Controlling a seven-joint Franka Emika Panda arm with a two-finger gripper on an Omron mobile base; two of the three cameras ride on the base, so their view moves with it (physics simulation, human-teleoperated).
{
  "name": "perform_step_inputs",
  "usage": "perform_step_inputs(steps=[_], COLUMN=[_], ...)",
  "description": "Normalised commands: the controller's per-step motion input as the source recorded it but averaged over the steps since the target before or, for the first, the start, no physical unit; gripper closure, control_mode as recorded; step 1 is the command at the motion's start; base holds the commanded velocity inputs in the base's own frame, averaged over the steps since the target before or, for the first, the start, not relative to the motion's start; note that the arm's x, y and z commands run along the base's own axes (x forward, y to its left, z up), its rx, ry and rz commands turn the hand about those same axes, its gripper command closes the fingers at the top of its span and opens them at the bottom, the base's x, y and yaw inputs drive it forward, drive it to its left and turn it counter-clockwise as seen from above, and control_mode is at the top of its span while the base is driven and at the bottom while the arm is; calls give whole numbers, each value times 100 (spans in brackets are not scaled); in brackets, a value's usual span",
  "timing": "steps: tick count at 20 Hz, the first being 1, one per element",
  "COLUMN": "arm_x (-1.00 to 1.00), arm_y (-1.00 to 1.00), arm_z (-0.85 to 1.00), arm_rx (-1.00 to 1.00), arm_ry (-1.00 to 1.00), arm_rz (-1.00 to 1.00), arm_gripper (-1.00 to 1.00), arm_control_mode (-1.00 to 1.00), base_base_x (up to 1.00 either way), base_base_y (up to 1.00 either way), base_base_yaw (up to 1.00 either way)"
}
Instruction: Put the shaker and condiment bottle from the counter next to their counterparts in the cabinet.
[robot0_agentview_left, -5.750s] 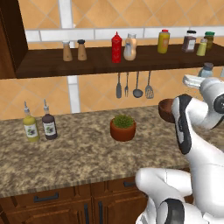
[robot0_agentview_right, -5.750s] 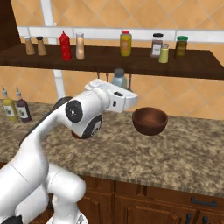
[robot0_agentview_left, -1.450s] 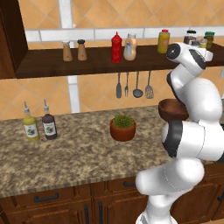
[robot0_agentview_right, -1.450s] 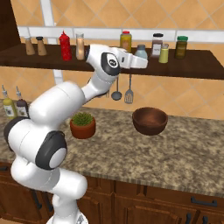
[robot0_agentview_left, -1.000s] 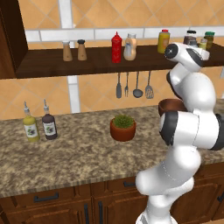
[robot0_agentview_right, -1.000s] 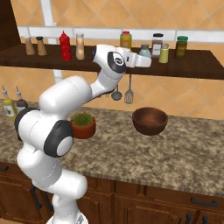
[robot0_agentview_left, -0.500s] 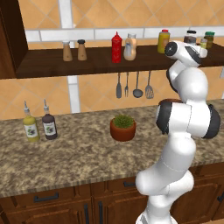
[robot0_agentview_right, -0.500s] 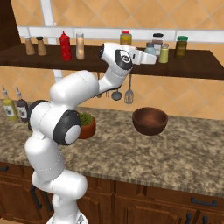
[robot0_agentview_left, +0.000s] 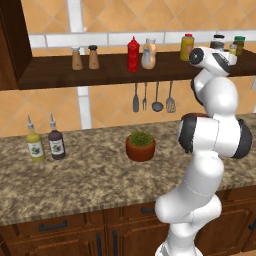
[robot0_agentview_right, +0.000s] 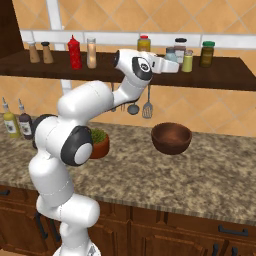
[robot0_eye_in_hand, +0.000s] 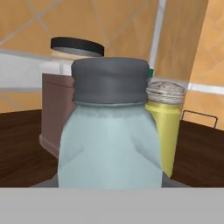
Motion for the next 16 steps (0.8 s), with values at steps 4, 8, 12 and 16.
perform_step_inputs(steps=[4, 8, 12, 16], arm_x=[21, 2, 0, -21], arm_y=[-28, -21, -1, 19], arm_z=[-24, -22, -5, 14], arm_rx=[2, 1, 0, 0], arm_ry=[0, -4, -4, -1], arm_rz=[0, 0, 0, 0], arm_gripper=[-100, -100, -100, -100], arm_control_mode=[-100, -100, -100, -100], base_base_x=[0, 0, 0, 0], base_base_y=[0, 0, 0, 0], base_base_yaw=[0, 0, 0, 0])
